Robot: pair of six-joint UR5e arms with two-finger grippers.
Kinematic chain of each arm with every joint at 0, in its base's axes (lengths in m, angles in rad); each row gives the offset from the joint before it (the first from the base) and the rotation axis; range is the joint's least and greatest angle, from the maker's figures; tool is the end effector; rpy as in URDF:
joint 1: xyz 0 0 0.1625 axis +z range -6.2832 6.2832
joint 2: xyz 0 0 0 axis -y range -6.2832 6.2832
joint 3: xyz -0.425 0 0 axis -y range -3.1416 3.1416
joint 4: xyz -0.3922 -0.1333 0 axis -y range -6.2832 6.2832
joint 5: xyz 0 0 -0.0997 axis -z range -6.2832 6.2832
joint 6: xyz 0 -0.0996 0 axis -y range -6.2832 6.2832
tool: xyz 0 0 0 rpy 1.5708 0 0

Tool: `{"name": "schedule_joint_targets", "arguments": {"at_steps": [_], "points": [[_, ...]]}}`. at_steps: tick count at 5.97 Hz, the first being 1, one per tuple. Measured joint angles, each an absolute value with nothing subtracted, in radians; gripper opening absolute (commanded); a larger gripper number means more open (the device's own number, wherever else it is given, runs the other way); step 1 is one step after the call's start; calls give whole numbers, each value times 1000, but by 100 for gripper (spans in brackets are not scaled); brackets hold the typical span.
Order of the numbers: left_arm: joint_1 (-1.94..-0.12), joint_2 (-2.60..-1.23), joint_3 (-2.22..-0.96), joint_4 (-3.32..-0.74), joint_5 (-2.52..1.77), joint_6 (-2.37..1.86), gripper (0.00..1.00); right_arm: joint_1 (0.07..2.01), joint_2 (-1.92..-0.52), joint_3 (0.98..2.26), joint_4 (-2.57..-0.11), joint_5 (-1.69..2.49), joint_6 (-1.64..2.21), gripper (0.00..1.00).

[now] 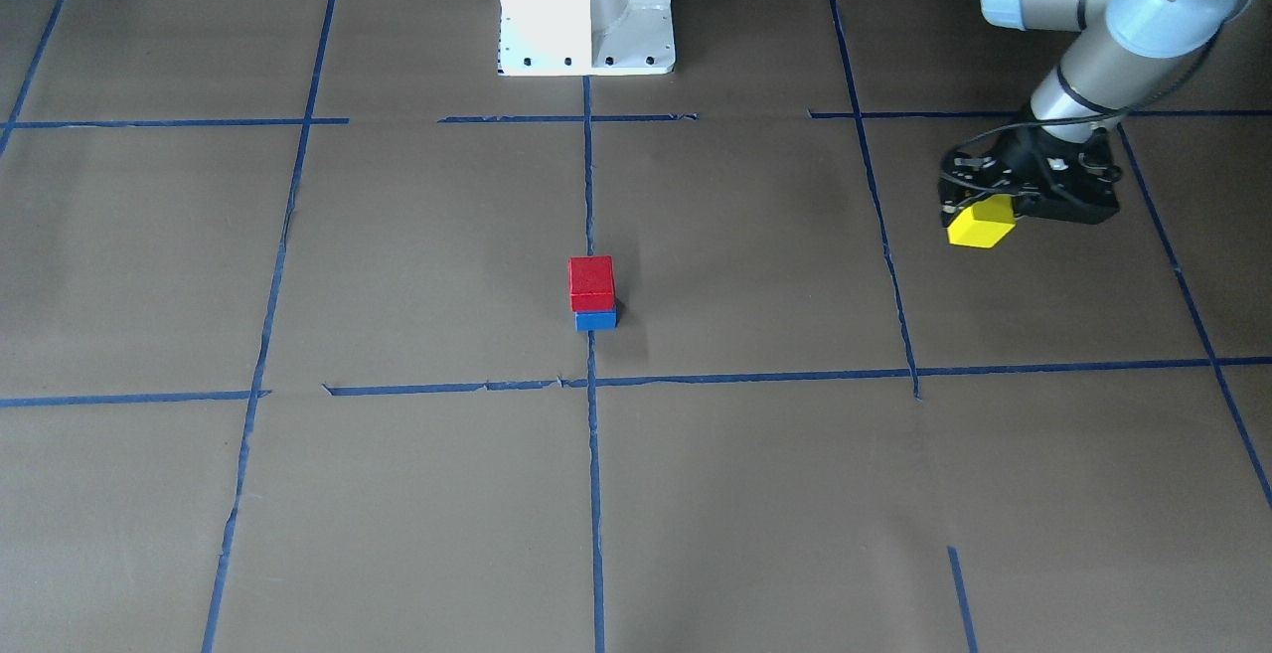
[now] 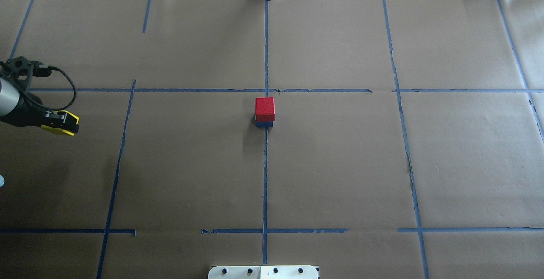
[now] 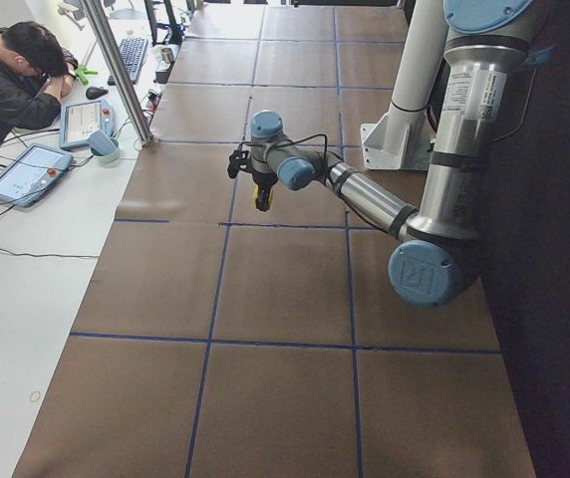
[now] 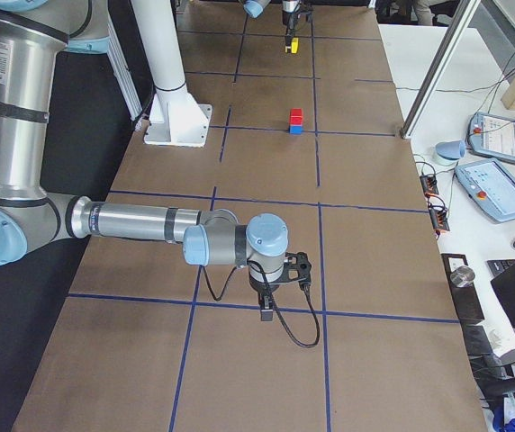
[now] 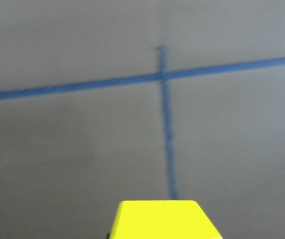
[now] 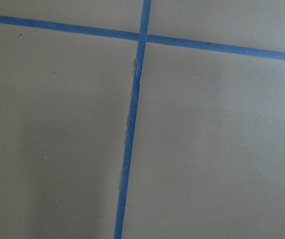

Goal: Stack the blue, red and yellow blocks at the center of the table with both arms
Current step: 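Carry the yellow cube with the left gripper above the red cube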

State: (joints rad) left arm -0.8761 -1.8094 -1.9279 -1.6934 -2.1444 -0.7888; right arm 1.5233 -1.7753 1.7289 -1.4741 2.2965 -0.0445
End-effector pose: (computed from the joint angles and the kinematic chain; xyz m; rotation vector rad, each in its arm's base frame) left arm 0.2945 -0.4773 0.3528 0.1440 0.8749 0.1181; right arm 0.0477 -0.4115 0.6662 0.0470 -0.7260 -0.1062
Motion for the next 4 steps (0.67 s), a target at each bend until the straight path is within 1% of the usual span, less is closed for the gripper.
{"name": "schedule_joint_targets", "arguments": {"at_steps": [1, 2, 3, 4], "points": [[-831, -1985, -1927, -1510, -2139, -811, 0, 1523, -1775, 1729, -1474, 2296, -44, 100], [-774, -2143, -1904, -1384, -2109, -876, 0, 1523, -1775, 1729, -1474, 2296, -44, 100], [-716, -2288, -1832, -1340, -2060, -973, 0, 1523, -1775, 1728, -1474, 2296, -44, 100], [-673, -2414, -1724, -1333, -2024, -1058, 0, 1523, -1775, 1728, -1474, 2295, -44, 100]]}}
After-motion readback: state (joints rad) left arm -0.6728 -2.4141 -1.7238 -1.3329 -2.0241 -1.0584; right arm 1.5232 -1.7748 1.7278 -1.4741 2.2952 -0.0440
